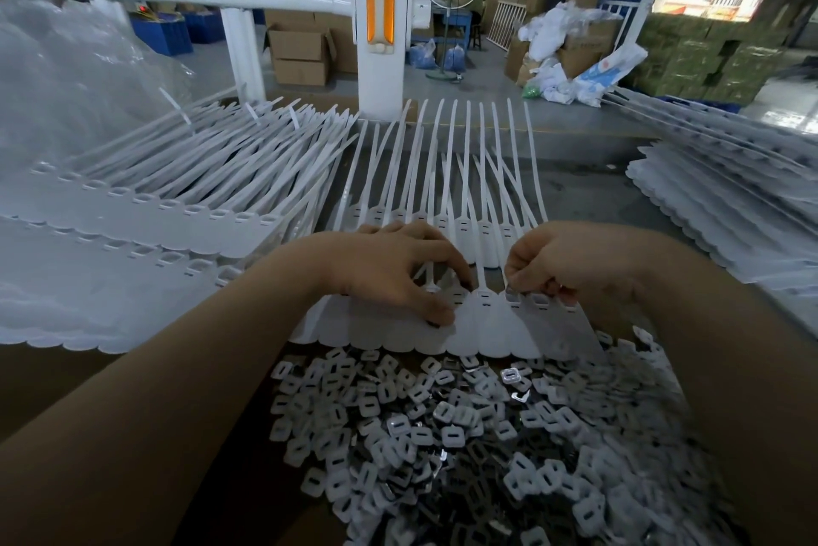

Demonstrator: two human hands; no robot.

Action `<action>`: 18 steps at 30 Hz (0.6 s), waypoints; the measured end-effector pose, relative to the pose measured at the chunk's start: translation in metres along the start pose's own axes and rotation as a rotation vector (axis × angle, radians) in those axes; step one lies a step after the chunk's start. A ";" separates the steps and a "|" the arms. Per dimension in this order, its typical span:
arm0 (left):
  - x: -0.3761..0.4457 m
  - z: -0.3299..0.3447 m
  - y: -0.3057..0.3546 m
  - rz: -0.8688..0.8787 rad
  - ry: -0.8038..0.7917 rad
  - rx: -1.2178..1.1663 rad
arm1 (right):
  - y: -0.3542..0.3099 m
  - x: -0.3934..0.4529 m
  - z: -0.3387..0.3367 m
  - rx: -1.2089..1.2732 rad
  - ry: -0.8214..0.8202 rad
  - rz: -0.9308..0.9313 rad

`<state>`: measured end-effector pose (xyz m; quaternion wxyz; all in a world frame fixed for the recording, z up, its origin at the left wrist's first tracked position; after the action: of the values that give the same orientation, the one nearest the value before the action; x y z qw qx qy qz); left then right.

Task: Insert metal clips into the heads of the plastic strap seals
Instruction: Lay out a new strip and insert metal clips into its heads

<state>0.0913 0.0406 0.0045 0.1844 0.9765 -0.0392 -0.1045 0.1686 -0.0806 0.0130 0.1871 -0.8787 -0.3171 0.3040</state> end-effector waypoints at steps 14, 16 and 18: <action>-0.002 0.001 0.000 0.016 -0.001 -0.018 | -0.004 0.003 0.007 -0.161 -0.030 0.006; -0.003 0.001 0.000 0.019 -0.006 -0.008 | -0.002 0.003 0.007 -0.106 -0.030 0.019; -0.004 0.002 -0.001 0.018 -0.020 -0.010 | 0.001 0.002 0.007 -0.043 -0.026 0.039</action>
<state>0.0874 0.0413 0.0029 0.1900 0.9740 -0.0494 -0.1129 0.1659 -0.0785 0.0066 0.1582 -0.8844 -0.3089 0.3122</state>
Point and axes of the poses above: each hand's wrist, its own x-axis towards the middle knuckle, its own z-axis out of the palm, y = z × x, the point moved 9 cm from there along x, towards the middle knuckle, and after that the axes turned 1 degree about -z, right-handed, at the moved point
